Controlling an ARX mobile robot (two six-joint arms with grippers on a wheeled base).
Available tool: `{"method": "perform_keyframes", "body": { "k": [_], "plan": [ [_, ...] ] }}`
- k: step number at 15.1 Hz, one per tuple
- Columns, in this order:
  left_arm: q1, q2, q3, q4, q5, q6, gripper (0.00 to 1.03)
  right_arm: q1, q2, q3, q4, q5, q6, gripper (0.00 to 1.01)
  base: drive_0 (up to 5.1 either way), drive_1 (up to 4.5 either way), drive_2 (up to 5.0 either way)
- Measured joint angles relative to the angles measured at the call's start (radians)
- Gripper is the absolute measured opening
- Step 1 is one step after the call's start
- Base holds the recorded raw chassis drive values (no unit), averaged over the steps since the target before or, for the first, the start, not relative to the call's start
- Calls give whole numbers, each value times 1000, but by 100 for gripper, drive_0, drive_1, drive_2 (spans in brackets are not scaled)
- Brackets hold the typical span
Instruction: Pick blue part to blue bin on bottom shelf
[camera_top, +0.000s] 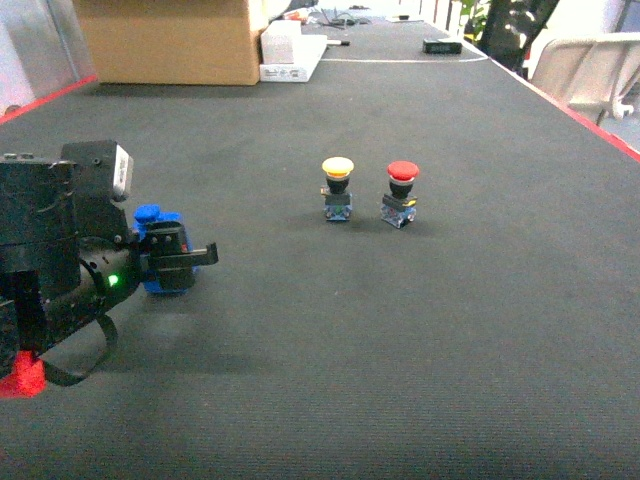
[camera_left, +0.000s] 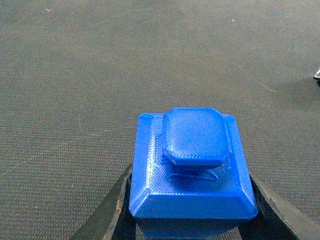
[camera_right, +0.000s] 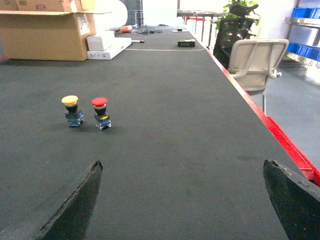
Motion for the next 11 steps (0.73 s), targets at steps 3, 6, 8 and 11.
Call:
{"method": "perform_keyframes", "body": {
  "k": [3, 6, 8, 11],
  "plan": [
    [-21, -224, -193, 65, 31, 45, 45, 0, 0, 0, 0, 0, 0, 98, 0, 0, 0],
    [-30, -625, -390, -100, 59, 83, 45, 0, 0, 0, 0, 0, 0, 98, 0, 0, 0],
    [-37, -982, -495, -310, 11, 99, 44, 0, 0, 0, 0, 0, 0, 98, 0, 0, 0],
    [-126, -1615, -567, -769, -118, 48, 44, 0, 0, 0, 0, 0, 0, 98, 0, 0, 0]
  ]
}}
